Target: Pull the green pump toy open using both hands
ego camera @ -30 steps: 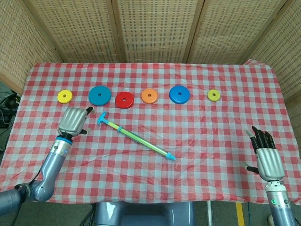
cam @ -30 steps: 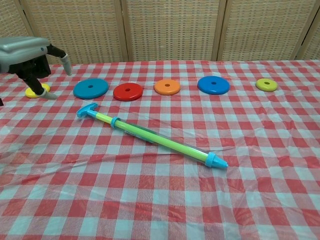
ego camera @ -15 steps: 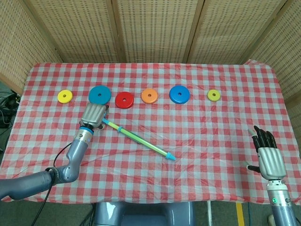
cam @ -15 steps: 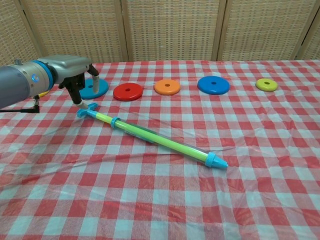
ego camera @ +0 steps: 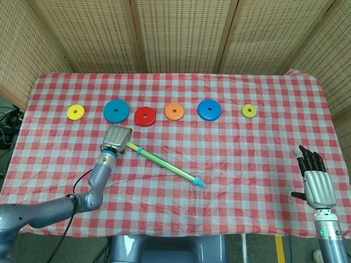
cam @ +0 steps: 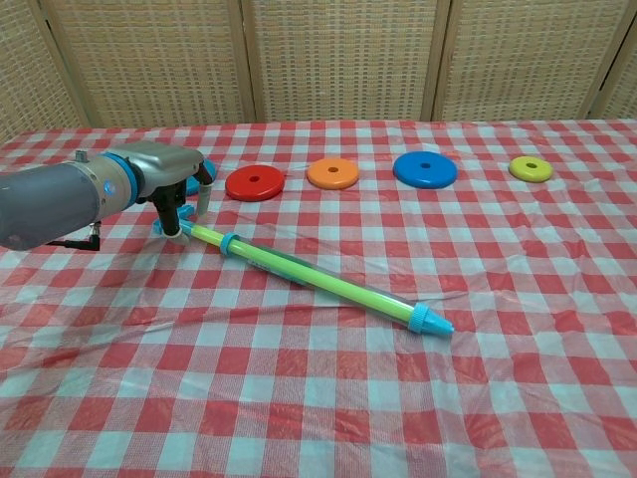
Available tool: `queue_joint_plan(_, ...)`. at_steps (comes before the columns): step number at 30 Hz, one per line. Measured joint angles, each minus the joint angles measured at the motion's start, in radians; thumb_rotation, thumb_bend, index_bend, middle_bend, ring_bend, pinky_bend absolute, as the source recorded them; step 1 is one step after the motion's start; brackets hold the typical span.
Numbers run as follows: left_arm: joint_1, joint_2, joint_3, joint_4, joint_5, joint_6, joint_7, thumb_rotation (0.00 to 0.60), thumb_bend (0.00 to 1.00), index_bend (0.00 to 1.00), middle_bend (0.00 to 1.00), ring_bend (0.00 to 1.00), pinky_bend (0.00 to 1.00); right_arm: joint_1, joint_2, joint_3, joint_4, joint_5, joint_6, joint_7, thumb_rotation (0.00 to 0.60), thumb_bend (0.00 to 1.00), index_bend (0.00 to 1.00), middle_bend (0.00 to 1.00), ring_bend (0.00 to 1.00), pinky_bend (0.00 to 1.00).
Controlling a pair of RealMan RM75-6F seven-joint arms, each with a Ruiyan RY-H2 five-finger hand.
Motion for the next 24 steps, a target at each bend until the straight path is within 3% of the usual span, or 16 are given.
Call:
queue_joint_plan(9, -0.026, -0.042, 0.013, 0.045, -0.017, -0.004, -0.001, 0.600, 0.19, 0.48, 0.93, 0.85, 0.73, -0.001, 0.002, 0.001, -0.001, -0.002, 0.005, 0.010, 0.600, 0.13, 0.04, 0.00, 0.00, 0.00)
queue_joint_plan(13, -0.044, -0.065, 0.014, 0.073, -0.038, -0.012, 0.010, 0.600, 0.26, 0.48, 0.93, 0.85, 0.73, -0.002, 0.006, 0.003, -0.001, 0.004, 0.003, 0.019, 0.600, 0.13, 0.04, 0.00, 0.00, 0.00)
queue_joint_plan(18, -0.061, -0.086, 0.018, 0.091, -0.050, -0.014, 0.022, 0.600, 0.26, 0.48, 0.93, 0.85, 0.73, -0.002, 0.007, 0.003, -0.001, 0.001, 0.005, 0.024, 0.600, 0.13, 0.04, 0.00, 0.00, 0.00)
queue_joint_plan(24, -0.069, -0.102, 0.027, 0.098, -0.052, -0.008, 0.027, 0.600, 0.40, 0.58, 0.93, 0.85, 0.73, -0.002, 0.008, 0.003, 0.000, 0.001, 0.005, 0.029, 0.600, 0.13, 0.04, 0.00, 0.00, 0.00)
